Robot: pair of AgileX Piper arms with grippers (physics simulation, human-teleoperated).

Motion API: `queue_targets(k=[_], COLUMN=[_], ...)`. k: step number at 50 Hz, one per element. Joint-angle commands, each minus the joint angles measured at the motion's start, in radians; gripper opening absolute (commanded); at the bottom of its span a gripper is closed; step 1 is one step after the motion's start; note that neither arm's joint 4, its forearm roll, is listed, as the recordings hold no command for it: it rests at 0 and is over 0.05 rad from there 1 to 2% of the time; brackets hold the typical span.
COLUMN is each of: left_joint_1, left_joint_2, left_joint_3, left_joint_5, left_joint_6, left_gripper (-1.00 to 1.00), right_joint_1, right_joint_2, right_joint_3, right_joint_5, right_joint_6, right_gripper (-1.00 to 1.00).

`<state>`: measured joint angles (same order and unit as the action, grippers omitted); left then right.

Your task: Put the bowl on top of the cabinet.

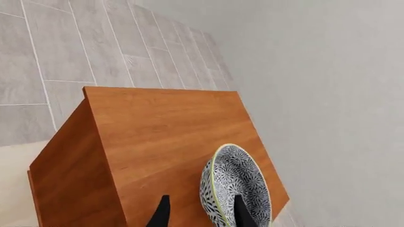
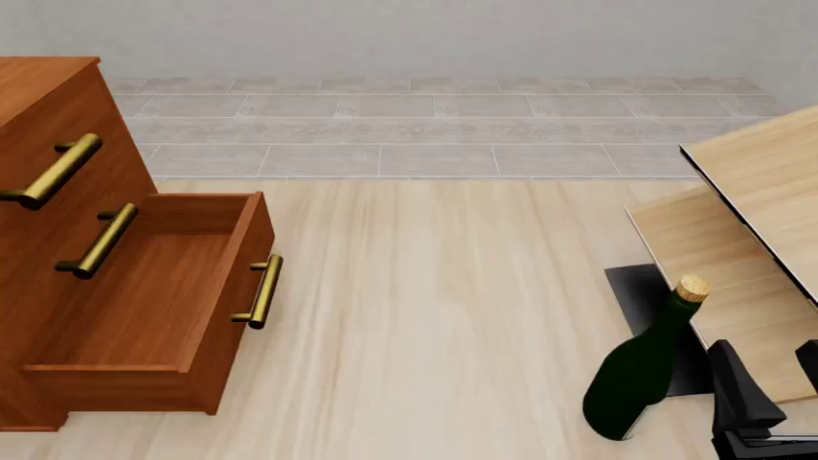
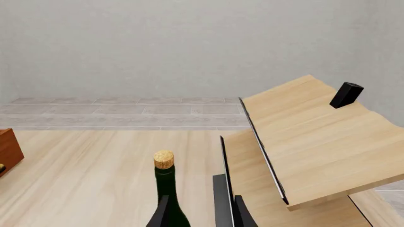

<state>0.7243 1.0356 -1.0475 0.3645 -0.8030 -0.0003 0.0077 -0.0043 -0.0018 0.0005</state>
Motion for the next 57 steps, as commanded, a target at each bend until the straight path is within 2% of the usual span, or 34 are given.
queue_targets(k=[1, 17, 44, 57], left_joint_1=[-0.024, -0.058, -0.065, -0.132], left_joint_2=[-0.059, -0.142, -0.243, -0.300], left_joint_3=[-0.021, -0.043, -0.084, -0.123], left_joint_5=[0.035, 0.082, 0.145, 0.180], left_joint_6=[-0.018, -0.051, -0.063, -0.066], left_gripper=[1.00, 1.00, 1.00, 1.00], right_joint_1=[0.000, 0.000, 0.000, 0.000], right_joint_2=[0.000, 0.000, 0.000, 0.000], right_joint_3=[0.000, 0.000, 0.000, 0.000], right_joint_5=[0.000, 0.000, 0.000, 0.000], right_joint_6=[0.000, 0.000, 0.000, 0.000], right_gripper=[1.00, 1.00, 1.00, 1.00])
